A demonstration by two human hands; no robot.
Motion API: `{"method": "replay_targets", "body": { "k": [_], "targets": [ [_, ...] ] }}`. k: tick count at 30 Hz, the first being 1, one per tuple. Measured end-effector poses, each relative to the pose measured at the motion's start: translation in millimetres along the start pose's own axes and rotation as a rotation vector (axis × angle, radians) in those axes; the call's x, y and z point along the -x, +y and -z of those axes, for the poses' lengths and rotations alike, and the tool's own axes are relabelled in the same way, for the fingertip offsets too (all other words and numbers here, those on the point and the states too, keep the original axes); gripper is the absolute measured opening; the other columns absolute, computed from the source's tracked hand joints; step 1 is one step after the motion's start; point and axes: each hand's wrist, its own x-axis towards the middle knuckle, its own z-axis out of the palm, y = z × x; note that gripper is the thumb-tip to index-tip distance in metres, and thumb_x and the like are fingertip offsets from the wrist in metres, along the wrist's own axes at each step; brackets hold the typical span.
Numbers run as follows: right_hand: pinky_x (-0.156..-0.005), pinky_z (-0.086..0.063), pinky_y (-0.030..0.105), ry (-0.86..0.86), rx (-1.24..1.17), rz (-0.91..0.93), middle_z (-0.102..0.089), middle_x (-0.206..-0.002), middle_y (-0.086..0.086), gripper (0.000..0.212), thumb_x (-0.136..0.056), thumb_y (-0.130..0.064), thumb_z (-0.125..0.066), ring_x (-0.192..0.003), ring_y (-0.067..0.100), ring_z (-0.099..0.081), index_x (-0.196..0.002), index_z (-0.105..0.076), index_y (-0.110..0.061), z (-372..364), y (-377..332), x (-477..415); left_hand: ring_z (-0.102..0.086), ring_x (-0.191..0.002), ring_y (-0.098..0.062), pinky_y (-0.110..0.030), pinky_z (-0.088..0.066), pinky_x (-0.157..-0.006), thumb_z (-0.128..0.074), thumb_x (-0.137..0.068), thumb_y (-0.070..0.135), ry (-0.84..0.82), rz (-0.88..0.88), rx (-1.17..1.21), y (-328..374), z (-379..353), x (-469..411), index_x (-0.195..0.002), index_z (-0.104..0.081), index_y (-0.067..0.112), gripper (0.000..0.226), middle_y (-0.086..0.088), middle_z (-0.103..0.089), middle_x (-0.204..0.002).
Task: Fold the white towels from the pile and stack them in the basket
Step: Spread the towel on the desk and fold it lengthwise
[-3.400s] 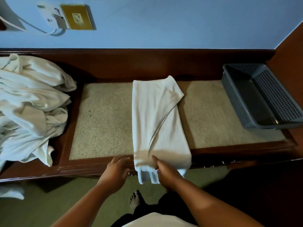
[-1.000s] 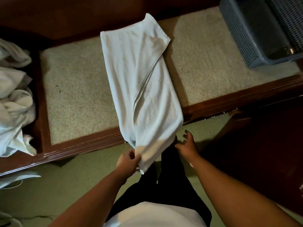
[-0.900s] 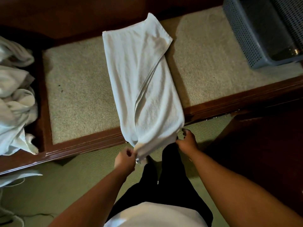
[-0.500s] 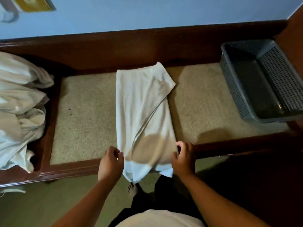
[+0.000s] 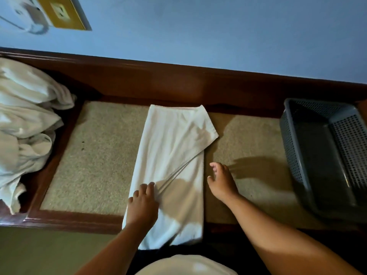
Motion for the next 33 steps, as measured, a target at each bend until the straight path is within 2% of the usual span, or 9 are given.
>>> {"method": "replay_targets", "body": {
  "k": [3,8,9,13,17,20,25,29,33],
  "targets": [
    [-0.099,-0.050,0.040,-0.013,-0.019,0.002,-0.048,-0.130,0.004,0.048,-0.089,-0.018,-0.065,-0.118,0.021,-0.057,-0.135,-0.050,-0.025,5.1,-7.2,-21.6,-0.061,-0.082,-0.033,-0.043,-0.054,-0.066,-0.083,-0.057,0.012,0.058,-0.208,-0.162,-7.2,0.4,-22.3,-0.135,-0.048,0.012,0.085,-0.011,-0.058,-0.118],
    [-0.099,-0.048,0.038,0.034,-0.014,-0.028,-0.043,-0.136,0.005,0.054,-0.090,-0.021,-0.065,-0.120,0.024,-0.054,-0.140,-0.046,-0.025,15.1,-22.7,-68.7,-0.060,-0.084,-0.036,-0.045,-0.052,-0.068,-0.047,-0.076,0.014,0.139,-0.399,-0.306,-0.6,16.3,-81.7,-0.135,-0.050,0.010,0.059,-0.015,-0.060,-0.120],
    [-0.100,-0.046,0.037,0.047,-0.007,-0.039,-0.042,-0.139,0.006,0.056,-0.090,-0.022,-0.065,-0.123,0.025,-0.052,-0.143,-0.044,-0.024,16.7,-25.0,-80.5,-0.060,-0.084,-0.036,-0.046,-0.051,-0.068,-0.046,-0.078,0.015,0.131,-0.403,-0.304,4.1,19.7,-97.2,-0.134,-0.048,0.010,0.057,-0.015,-0.060,-0.119],
    [-0.111,-0.037,0.040,0.043,-0.044,-0.153,-0.031,-0.152,0.011,0.071,-0.092,-0.027,-0.067,-0.136,0.031,-0.041,-0.154,-0.032,-0.022,22.4,-34.3,-125.5,-0.061,-0.080,-0.034,-0.044,-0.049,-0.066,-0.081,-0.064,0.016,0.103,-0.339,-0.232,27.4,36.0,-156.7,-0.127,-0.047,0.012,0.072,-0.011,-0.061,-0.108],
    [-0.113,-0.035,0.049,0.084,-0.127,-0.217,-0.027,-0.157,0.016,0.072,-0.094,-0.032,-0.065,-0.141,0.036,-0.035,-0.155,-0.029,-0.018,18.5,-43.1,-170.1,-0.062,-0.095,-0.037,-0.046,-0.046,-0.081,-0.063,-0.080,0.009,0.108,-0.211,-0.052,42.4,58.7,-212.7,-0.128,-0.052,0.014,0.050,-0.010,-0.063,-0.112],
    [-0.107,-0.043,0.046,0.180,-0.223,-0.160,-0.038,-0.149,0.016,0.058,-0.098,-0.027,-0.060,-0.131,0.033,-0.046,-0.151,-0.038,-0.015,18.6,-53.2,-192.1,-0.061,-0.103,-0.037,-0.045,-0.047,-0.088,-0.053,-0.085,0.008,0.148,-0.031,0.163,41.4,78.4,-260.4,-0.122,-0.056,0.015,0.038,-0.010,-0.065,-0.115],
    [-0.104,-0.036,0.029,0.177,-0.065,0.072,-0.038,-0.146,0.011,0.055,-0.095,-0.027,-0.063,-0.128,0.024,-0.044,-0.146,-0.045,-0.017,14.7,-74.6,-205.4,-0.064,-0.091,-0.040,-0.046,-0.055,-0.076,-0.046,-0.094,0.025,0.155,0.109,0.305,15.5,95.0,-322.2,-0.106,-0.060,0.011,0.023,-0.017,-0.068,-0.102],
    [-0.107,-0.039,0.044,0.135,0.230,0.309,-0.037,-0.149,0.009,0.061,-0.086,-0.029,-0.065,-0.132,0.032,-0.041,-0.144,-0.047,-0.022,1.2,-84.4,-216.8,-0.061,-0.082,-0.032,-0.039,-0.052,-0.070,-0.057,-0.095,0.047,0.035,0.046,0.360,10.1,87.8,-332.1,-0.099,-0.061,0.014,0.034,-0.008,-0.067,-0.090],
    [-0.106,-0.036,0.048,0.054,0.492,0.516,-0.034,-0.157,0.004,0.057,-0.090,-0.032,-0.056,-0.141,0.029,-0.035,-0.145,-0.046,-0.030,-10.2,-87.7,-219.9,-0.062,-0.088,-0.031,-0.034,-0.045,-0.072,-0.052,-0.102,0.036,0.072,0.173,0.573,2.5,89.7,-333.5,-0.112,-0.064,0.008,0.031,-0.012,-0.067,-0.097]
  ]
}}
